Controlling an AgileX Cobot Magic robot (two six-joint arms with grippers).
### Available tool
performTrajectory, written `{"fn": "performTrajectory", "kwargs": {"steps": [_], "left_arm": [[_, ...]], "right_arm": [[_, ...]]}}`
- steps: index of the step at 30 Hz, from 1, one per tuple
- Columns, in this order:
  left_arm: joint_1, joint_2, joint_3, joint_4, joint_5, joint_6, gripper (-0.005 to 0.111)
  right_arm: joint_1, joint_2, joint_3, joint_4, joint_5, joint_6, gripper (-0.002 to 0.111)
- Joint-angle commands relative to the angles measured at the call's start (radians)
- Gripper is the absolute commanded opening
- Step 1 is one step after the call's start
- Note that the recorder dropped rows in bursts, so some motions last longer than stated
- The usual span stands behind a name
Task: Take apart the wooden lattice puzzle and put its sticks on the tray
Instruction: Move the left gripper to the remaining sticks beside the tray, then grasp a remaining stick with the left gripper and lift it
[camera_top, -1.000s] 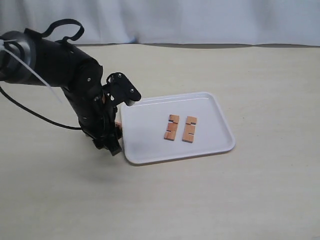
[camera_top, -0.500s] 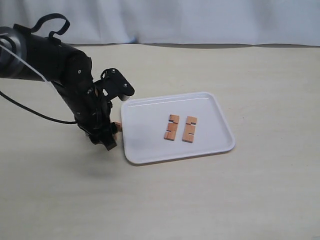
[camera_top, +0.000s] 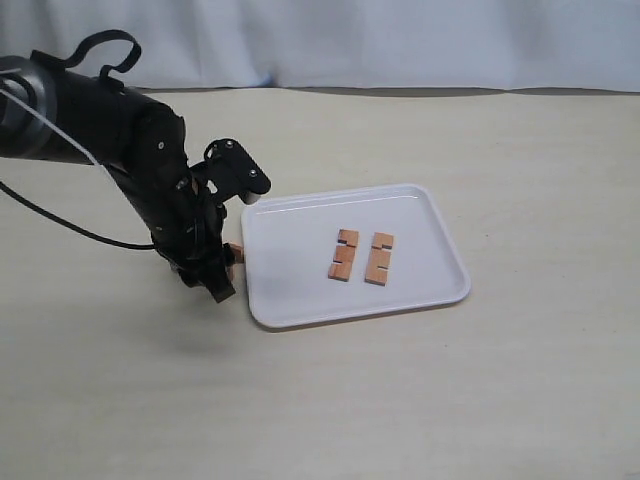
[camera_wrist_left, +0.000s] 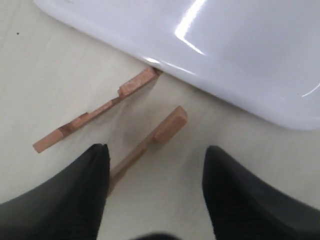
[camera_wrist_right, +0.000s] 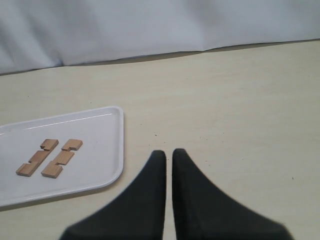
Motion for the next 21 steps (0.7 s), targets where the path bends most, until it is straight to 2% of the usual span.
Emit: {"fn": "performTrajectory", "kwargs": {"steps": [1, 11, 21], "left_arm": [[0.0, 0.028, -0.006, -0.024, -0.019, 0.002, 0.043], [0.0, 0.067, -0.006, -0.02, -0.028, 0.002, 0.041], [0.0, 0.052, -0.008, -0.02, 0.052, 0.002, 0.042]], "right_arm": [[0.001, -0.005, 0.002, -0.005, 0.0, -0.004, 0.004], [0.001, -0.005, 0.002, -0.005, 0.0, -0.004, 0.004], [0.001, -0.005, 0.002, -0.005, 0.0, -0.004, 0.004]]}}
